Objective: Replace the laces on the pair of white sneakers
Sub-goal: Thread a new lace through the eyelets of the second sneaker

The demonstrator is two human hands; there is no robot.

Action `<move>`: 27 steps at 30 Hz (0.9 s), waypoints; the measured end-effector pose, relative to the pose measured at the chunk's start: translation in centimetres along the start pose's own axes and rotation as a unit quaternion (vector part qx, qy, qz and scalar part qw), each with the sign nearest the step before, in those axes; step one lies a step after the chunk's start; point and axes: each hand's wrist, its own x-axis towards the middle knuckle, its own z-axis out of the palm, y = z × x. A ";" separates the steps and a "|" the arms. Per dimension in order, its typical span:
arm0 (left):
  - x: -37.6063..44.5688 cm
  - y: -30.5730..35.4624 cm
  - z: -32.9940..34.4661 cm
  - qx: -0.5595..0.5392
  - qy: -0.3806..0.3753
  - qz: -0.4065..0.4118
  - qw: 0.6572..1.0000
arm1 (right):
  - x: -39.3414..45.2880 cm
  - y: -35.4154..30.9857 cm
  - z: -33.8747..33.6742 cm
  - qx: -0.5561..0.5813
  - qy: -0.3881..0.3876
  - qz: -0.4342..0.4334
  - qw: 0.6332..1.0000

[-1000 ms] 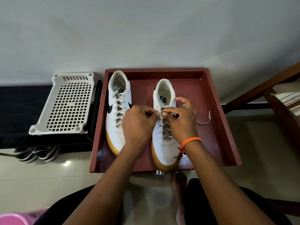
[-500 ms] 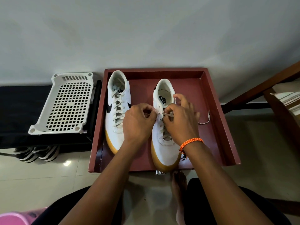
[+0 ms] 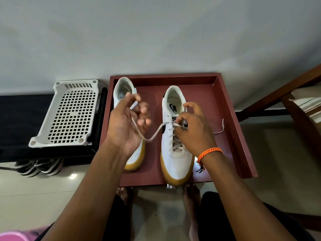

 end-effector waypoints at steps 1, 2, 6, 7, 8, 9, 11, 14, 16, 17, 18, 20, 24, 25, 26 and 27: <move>0.2 -0.4 -0.1 0.171 0.024 0.019 0.985 | 0.0 0.1 -0.1 0.006 -0.002 0.000 1.000; 0.4 -1.2 -0.3 0.343 0.040 0.055 0.937 | 0.1 0.2 -0.1 0.011 -0.003 -0.002 1.000; 0.5 -5.3 -0.3 0.670 0.027 0.178 0.720 | 0.2 0.5 0.0 0.003 -0.005 -0.014 1.000; 0.7 -5.8 -0.4 0.675 0.032 0.196 0.711 | 0.3 0.6 0.1 0.000 -0.004 -0.013 1.000; 1.1 -6.1 -0.5 0.675 0.036 0.209 0.707 | 0.2 0.6 0.1 -0.003 -0.003 -0.014 1.000; 1.4 -6.1 -0.7 0.669 0.037 0.210 0.712 | 0.2 0.7 0.2 -0.006 -0.002 -0.014 1.000; 1.8 -5.8 -0.8 0.591 0.021 0.169 0.788 | 0.2 0.8 0.1 -0.012 0.000 -0.018 1.000; 1.0 -4.5 -0.1 0.356 -0.020 0.085 0.930 | 0.2 0.8 0.2 -0.022 0.001 -0.022 1.000; 0.7 -3.0 0.2 0.246 -0.069 0.085 0.963 | 0.3 0.9 0.1 -0.020 0.000 -0.020 1.000; 0.5 -2.2 0.2 0.202 -0.100 0.090 0.970 | 0.3 0.9 0.2 -0.017 -0.001 -0.018 1.000; 0.4 -1.5 0.1 0.159 -0.123 0.093 0.975 | 0.3 1.0 0.1 -0.013 -0.001 -0.018 1.000; 0.2 -0.2 -0.1 0.083 -0.150 0.084 0.982 | 0.3 1.1 0.1 -0.011 -0.001 -0.020 1.000; -0.4 0.9 -0.5 -0.085 -0.158 0.049 0.983 | 0.3 1.0 0.1 -0.011 -0.001 -0.017 1.000; -0.5 1.0 -0.4 -0.108 -0.149 0.042 0.982 | 0.3 1.0 0.1 -0.009 -0.001 -0.016 1.000; -0.4 1.0 -0.3 -0.104 -0.131 0.036 0.985 | 0.3 1.0 0.1 -0.007 -0.001 -0.015 1.000; -0.3 1.0 -0.2 -0.063 -0.099 0.032 0.993 | 0.3 1.0 0.1 -0.003 -0.001 -0.015 1.000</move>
